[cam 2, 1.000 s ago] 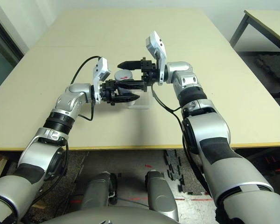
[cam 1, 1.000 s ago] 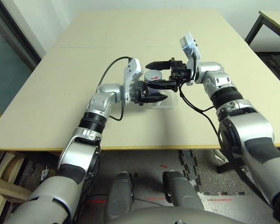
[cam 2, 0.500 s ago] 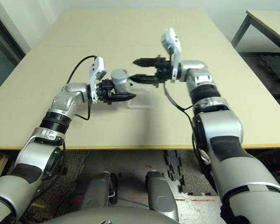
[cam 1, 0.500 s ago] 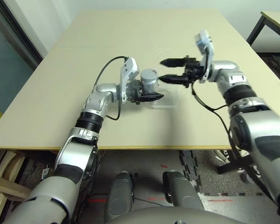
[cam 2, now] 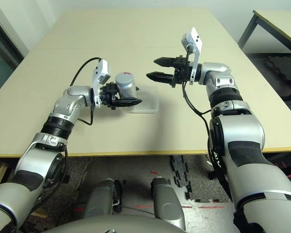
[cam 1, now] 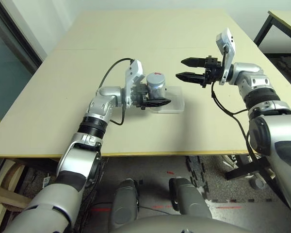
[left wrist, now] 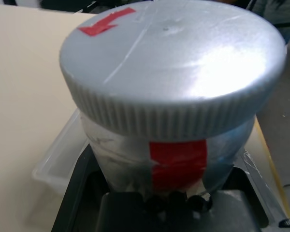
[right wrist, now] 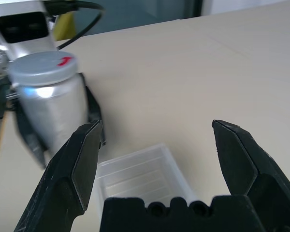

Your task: Pour the medicine from the bottle into the box.

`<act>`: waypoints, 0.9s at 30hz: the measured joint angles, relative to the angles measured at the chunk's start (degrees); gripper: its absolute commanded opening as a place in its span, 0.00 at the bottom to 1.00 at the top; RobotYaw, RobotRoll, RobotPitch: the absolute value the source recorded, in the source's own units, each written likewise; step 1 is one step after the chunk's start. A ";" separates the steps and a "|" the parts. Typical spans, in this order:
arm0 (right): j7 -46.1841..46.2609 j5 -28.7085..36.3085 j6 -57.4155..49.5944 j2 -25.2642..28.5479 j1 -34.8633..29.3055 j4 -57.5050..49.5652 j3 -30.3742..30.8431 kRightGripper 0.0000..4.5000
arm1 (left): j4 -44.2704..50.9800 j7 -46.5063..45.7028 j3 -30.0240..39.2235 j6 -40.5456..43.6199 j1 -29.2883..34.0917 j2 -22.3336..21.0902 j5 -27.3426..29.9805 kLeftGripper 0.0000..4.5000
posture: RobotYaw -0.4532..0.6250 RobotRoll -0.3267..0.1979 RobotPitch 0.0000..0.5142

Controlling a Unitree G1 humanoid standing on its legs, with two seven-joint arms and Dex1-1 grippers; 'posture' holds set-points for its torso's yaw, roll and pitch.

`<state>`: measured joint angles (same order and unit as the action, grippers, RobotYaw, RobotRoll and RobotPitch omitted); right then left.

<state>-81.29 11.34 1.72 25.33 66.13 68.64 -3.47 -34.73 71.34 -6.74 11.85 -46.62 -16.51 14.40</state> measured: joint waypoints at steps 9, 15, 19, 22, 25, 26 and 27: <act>-7.86 0.84 -2.10 -2.01 -0.01 -2.88 -0.67 1.00 | -2.21 -0.27 0.03 -1.25 -1.50 0.16 -0.14 0.60 | 0.25 0.62 0.14; -7.94 1.29 -3.48 -5.40 -0.65 -7.89 -0.49 1.00 | -4.17 -0.43 -0.02 -2.69 -2.55 1.05 -0.57 0.60 | 0.24 0.62 0.15; -7.33 1.37 -4.50 -7.15 -1.67 -10.55 -0.01 1.00 | -5.11 -0.46 -0.17 -3.36 -2.72 1.80 -1.02 0.60 | 0.24 0.62 0.15; -7.05 1.40 -5.19 -8.28 -2.33 -12.27 0.39 1.00 | -6.62 -0.48 -0.15 -3.84 -3.80 1.85 -1.18 0.60 | 0.24 0.62 0.15; -7.08 1.44 -6.01 -8.61 -2.85 -13.61 0.57 1.00 | -6.82 -0.48 -0.15 -4.29 -4.25 1.99 -1.21 0.60 | 0.24 0.62 0.15; -7.09 1.45 -6.29 -8.61 -3.07 -14.10 0.61 1.00 | -6.84 -0.48 -0.15 -4.41 -4.27 1.99 -1.22 0.60 | 0.24 0.62 0.15; -7.11 1.47 -6.51 -8.62 -3.24 -14.40 0.64 1.00 | -6.89 -0.48 -0.14 -4.48 -4.28 1.99 -1.23 0.60 | 0.24 0.62 0.16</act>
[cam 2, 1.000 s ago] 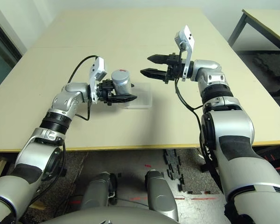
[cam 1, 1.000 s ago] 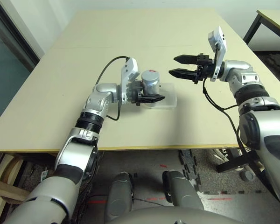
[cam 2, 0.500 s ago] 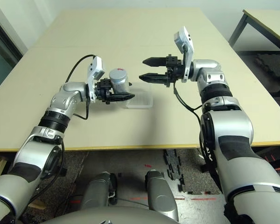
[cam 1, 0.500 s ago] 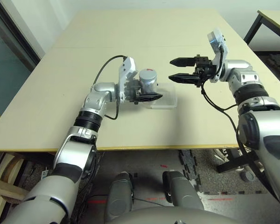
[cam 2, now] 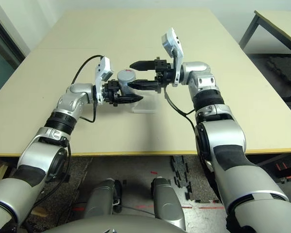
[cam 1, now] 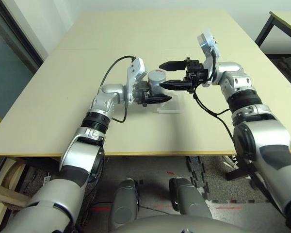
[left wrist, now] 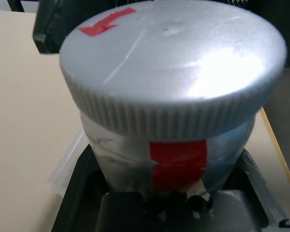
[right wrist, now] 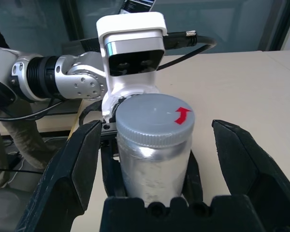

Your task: Pour the medicine from the bottle into the box.

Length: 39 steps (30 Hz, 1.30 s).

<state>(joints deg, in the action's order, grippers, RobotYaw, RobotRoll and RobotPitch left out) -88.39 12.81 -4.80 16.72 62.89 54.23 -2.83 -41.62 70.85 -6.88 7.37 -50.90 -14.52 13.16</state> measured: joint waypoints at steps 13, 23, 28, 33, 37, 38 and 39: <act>1.95 -0.16 0.25 -1.37 -0.13 0.61 0.06 1.00 | -0.19 0.01 -0.33 -0.28 -0.08 0.60 -0.08 0.60 | 0.24 0.62 0.15; 3.08 -0.24 1.21 -2.50 1.32 2.57 0.11 1.00 | -0.18 0.00 -0.75 -0.47 -0.07 0.93 -0.16 0.60 | 0.24 0.62 0.14; 3.23 -0.25 1.41 -3.57 1.68 3.28 0.15 1.00 | -0.18 0.00 -0.95 -0.57 -0.04 1.06 -0.18 0.60 | 0.25 0.62 0.14; 3.28 -0.33 1.83 -3.61 2.00 4.31 0.15 1.00 | -0.13 0.00 -0.95 -0.61 -0.01 1.06 -0.18 0.60 | 0.25 0.62 0.13; 3.63 -0.54 2.09 -3.61 2.05 4.90 0.15 1.00 | 0.19 0.02 -0.96 -0.60 0.17 1.06 -0.18 0.60 | 0.25 0.62 0.13; 3.85 -0.73 2.14 -3.60 2.07 5.07 0.15 1.00 | 0.26 0.03 -0.97 -0.59 0.31 1.07 -0.17 0.60 | 0.25 0.62 0.13; 3.92 -0.81 2.21 -3.60 2.09 5.25 0.15 1.00 | 0.30 0.03 -0.98 -0.55 0.45 1.07 -0.17 0.60 | 0.25 0.62 0.13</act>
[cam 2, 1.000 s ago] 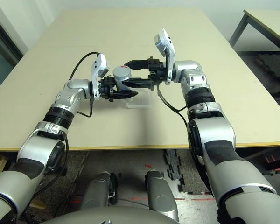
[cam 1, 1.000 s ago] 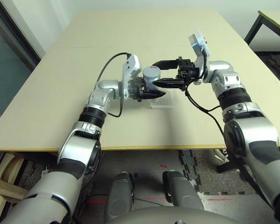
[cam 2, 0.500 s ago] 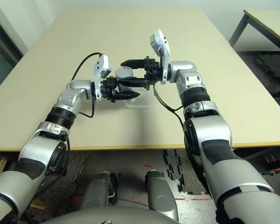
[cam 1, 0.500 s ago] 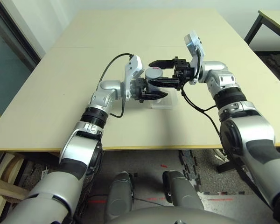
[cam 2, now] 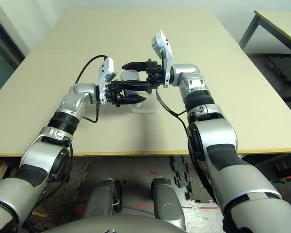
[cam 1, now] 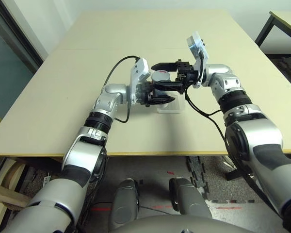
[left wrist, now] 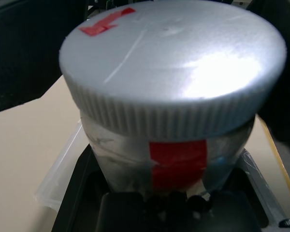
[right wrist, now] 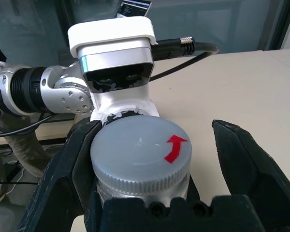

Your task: Pour the medicine from the bottle into the box.

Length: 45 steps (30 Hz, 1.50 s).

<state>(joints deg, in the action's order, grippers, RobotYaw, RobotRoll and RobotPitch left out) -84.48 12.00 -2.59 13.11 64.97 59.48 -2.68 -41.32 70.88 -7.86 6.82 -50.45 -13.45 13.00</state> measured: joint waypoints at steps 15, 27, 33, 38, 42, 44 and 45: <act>0.07 -0.51 1.01 1.58 1.44 4.20 0.00 1.00 | 1.97 -1.03 0.14 2.85 1.43 -1.26 0.03 0.60 | 0.25 0.62 0.13; 6.72 -0.83 1.97 10.10 1.46 9.35 -2.95 1.00 | 4.38 0.19 0.38 3.57 2.59 -1.71 0.29 0.60 | 0.26 0.62 0.12; 7.51 -1.92 2.32 11.12 1.45 10.75 -3.03 1.00 | 4.71 0.60 0.02 3.47 2.58 -1.15 0.30 0.60 | 0.26 0.62 0.13; 5.78 -3.28 3.68 11.79 1.44 10.77 -2.60 1.00 | 4.31 0.52 0.19 3.03 2.55 -1.51 0.29 0.60 | 0.26 0.62 0.13; 3.12 -3.81 3.89 12.76 1.42 10.76 -2.58 1.00 | 3.72 0.47 0.61 2.58 2.27 -2.24 0.28 0.60 | 0.26 0.62 0.12; 1.25 -3.78 3.46 12.99 1.42 10.76 -2.61 1.00 | 3.05 0.47 0.74 2.37 2.10 -2.56 0.28 0.60 | 0.26 0.62 0.12; 0.05 -3.76 3.00 12.98 1.42 10.71 -2.61 1.00 | 2.71 0.47 0.76 2.31 2.06 -2.54 0.28 0.60 | 0.26 0.62 0.12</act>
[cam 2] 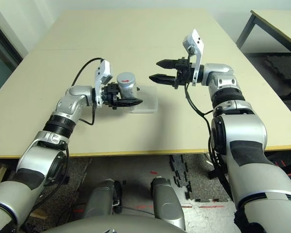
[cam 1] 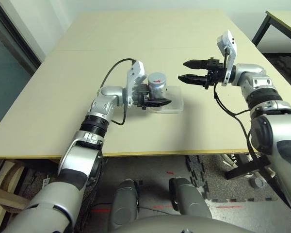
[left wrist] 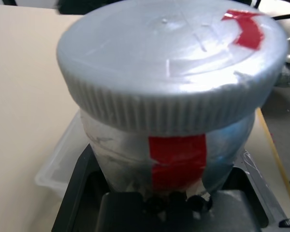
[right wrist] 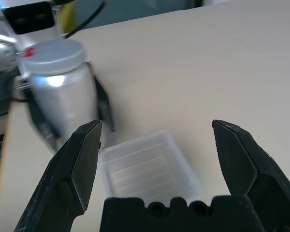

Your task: Pour the medicine from the bottle into the box.

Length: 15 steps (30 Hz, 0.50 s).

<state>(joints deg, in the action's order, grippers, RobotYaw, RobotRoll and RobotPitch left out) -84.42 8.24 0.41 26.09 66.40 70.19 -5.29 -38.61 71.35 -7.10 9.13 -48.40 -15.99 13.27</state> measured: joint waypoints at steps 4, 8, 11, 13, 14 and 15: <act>-3.92 0.30 -1.78 -0.26 0.00 -0.87 0.00 1.00 | -0.48 0.00 0.00 -0.37 -0.02 0.09 -0.02 0.60 | 0.25 0.62 0.11; -6.41 1.03 -3.87 -1.98 0.00 -3.59 0.17 1.00 | -0.61 0.00 -0.04 -0.73 -0.15 0.51 -0.02 0.60 | 0.25 0.62 0.11; -7.37 1.28 -5.15 -3.54 -0.03 -6.03 1.16 1.00 | -0.72 0.00 -0.15 -0.99 -0.33 0.92 -0.07 0.60 | 0.25 0.62 0.10; -7.69 1.47 -5.86 -4.63 -0.11 -7.65 2.09 1.00 | -0.75 0.01 -0.19 -1.16 -0.35 0.96 -0.12 0.60 | 0.25 0.62 0.10; -7.77 1.66 -6.16 -5.06 -0.20 -8.19 2.29 1.00 | -0.76 0.01 -0.19 -1.22 -0.38 1.00 -0.14 0.60 | 0.25 0.62 0.10; -7.79 1.79 -6.22 -5.38 -0.27 -8.57 2.37 1.00 | -0.78 0.01 -0.19 -1.25 -0.37 1.00 -0.14 0.60 | 0.25 0.62 0.10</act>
<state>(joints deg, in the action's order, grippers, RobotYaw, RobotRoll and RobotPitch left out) -92.21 10.04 -5.81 20.72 66.13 61.62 -2.91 -39.39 71.36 -7.30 7.88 -48.77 -14.99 13.13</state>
